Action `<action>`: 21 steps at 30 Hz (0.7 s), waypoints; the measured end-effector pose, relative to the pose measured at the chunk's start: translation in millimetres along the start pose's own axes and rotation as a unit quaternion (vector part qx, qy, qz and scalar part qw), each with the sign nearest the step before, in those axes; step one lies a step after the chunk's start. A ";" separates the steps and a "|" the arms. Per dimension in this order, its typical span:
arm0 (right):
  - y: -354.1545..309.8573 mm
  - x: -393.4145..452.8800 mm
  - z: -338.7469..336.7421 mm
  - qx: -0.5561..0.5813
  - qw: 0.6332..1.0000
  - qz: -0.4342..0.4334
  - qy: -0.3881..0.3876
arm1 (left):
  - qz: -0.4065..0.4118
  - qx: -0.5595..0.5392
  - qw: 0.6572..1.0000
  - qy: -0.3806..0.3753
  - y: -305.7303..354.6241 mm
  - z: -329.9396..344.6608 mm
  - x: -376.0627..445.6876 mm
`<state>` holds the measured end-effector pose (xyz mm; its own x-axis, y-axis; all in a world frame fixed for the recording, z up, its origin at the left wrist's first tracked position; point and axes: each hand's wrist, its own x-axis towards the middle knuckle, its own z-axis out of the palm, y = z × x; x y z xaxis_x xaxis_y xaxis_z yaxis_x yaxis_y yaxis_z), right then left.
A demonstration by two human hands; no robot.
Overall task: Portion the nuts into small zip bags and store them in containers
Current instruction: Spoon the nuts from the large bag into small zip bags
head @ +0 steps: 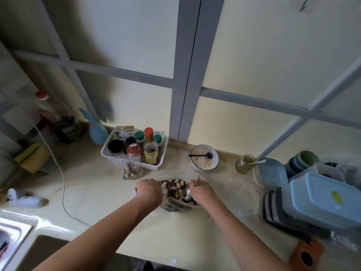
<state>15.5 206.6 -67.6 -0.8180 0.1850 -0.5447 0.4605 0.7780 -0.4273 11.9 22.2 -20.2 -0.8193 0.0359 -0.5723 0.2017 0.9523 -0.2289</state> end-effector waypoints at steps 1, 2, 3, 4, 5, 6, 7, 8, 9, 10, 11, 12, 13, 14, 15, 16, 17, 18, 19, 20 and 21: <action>4.2 1.1 5.3 0.012 1.000 -0.009 0.007 | -0.013 -0.024 1.000 0.000 4.4 7.5 -1.1; 6.5 1.1 8.6 0.016 1.000 -0.013 0.017 | -0.026 -0.043 0.999 0.000 10.0 12.8 -3.1; 8.4 2.2 11.9 0.011 0.999 -0.023 0.033 | -0.036 -0.055 0.998 0.000 16.0 16.6 -5.4; 8.0 1.6 12.9 0.004 0.998 -0.030 0.048 | -0.042 -0.057 0.997 0.007 21.6 18.7 -8.5; 8.1 2.7 13.5 0.000 0.997 -0.036 0.069 | -0.040 -0.054 0.998 0.019 26.5 20.7 -10.1; 7.5 2.7 13.7 0.012 0.995 -0.039 0.086 | -0.029 -0.046 0.998 0.037 30.3 21.3 -11.0; 6.0 2.1 13.3 0.033 0.994 -0.043 0.094 | -0.007 -0.037 0.998 0.057 33.2 21.8 -11.2; 4.9 1.5 13.4 0.052 0.992 -0.053 0.099 | 0.027 -0.027 0.996 0.077 35.6 23.0 -10.0; 5.0 1.7 14.1 0.061 0.990 -0.070 0.105 | 0.072 -0.021 0.993 0.090 37.3 25.4 -8.3; 5.8 1.4 14.9 0.060 0.988 -0.085 0.113 | 0.117 -0.013 0.989 0.091 38.6 27.1 -7.6; 6.9 0.5 15.9 0.058 0.986 -0.099 0.123 | 0.151 -0.003 0.985 0.087 39.5 28.3 -8.1; 6.8 -1.8 15.6 0.050 0.984 -0.111 0.133 | 0.166 0.006 0.983 0.079 39.6 28.4 -9.5; 8.4 -2.1 16.5 0.033 0.981 -0.124 0.145 | 0.166 0.009 0.984 0.068 38.8 29.9 -9.7; 10.2 -2.6 17.1 0.015 0.978 -0.136 0.157 | 0.151 0.007 0.987 0.049 37.6 31.3 -9.4; 13.3 -1.9 18.6 -0.008 0.974 -0.145 0.172 | 0.133 0.004 0.991 0.027 36.3 32.3 -8.7; 14.8 -3.6 18.8 -0.030 0.972 -0.148 0.182 | 0.111 0.009 0.994 -0.001 34.7 32.6 -9.0; 16.8 -4.9 18.8 -0.051 0.968 -0.157 0.192 | 0.088 0.020 0.996 -0.021 33.0 33.1 -10.0; 18.6 -5.7 19.5 -0.074 0.963 -0.168 0.195 | 0.068 0.034 0.997 -0.032 31.2 33.3 -11.6; 20.2 -6.2 20.3 -0.102 0.959 -0.180 0.194 | 0.047 0.042 0.997 -0.036 29.6 33.7 -13.0; 19.9 -9.0 20.1 -0.125 0.956 -0.185 0.191 | 0.030 0.040 0.998 -0.038 28.6 33.6 -14.1; 19.8 -11.0 20.9 -0.132 0.955 -0.187 0.191 | 0.016 0.034 0.998 -0.041 27.6 32.5 -15.0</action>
<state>40.8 207.4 -85.1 -0.9973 0.0314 -0.0657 0.0507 0.9472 -0.3165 47.2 38.1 -43.6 -0.7658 0.0390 -0.6419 0.2655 0.9283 -0.2604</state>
